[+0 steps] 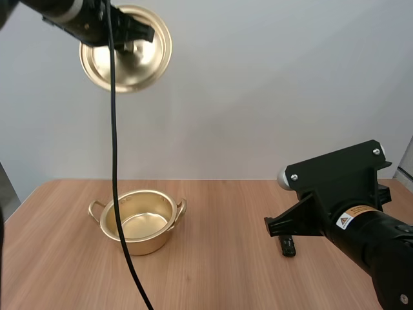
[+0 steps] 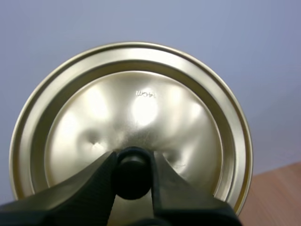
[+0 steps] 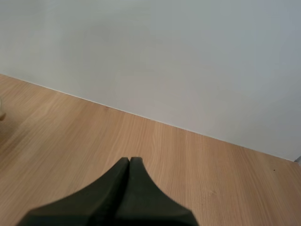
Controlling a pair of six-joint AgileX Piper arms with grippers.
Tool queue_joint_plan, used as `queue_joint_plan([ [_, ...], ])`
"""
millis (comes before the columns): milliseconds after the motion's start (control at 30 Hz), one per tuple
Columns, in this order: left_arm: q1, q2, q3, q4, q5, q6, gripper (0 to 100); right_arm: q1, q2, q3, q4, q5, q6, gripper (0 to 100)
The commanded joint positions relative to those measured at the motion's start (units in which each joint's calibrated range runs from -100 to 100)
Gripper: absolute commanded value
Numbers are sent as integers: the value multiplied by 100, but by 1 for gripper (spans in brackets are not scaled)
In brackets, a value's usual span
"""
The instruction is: Open the pot, put the car inside, and close it
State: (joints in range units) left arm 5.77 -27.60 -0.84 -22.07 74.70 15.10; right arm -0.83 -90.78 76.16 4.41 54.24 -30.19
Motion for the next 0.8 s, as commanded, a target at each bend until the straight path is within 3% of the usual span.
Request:
queue_joint_plan([
  [0, -1, -117, -1460, 2, -481, -6, 0, 1, 5, -6, 3, 3, -6, 0],
  [367, -1, -768, -3099, -213, -3404, -485, 0, 1, 16, -6, 3, 10, -5, 0],
  [567, -1, -872, -3381, -213, -3139, -384, 0, -5, 545, -6, 61, -257, -5, 0],
  [767, -1, -881, -3381, -213, -2919, -384, 0, -92, 1974, -431, 98, -380, -178, 0],
])
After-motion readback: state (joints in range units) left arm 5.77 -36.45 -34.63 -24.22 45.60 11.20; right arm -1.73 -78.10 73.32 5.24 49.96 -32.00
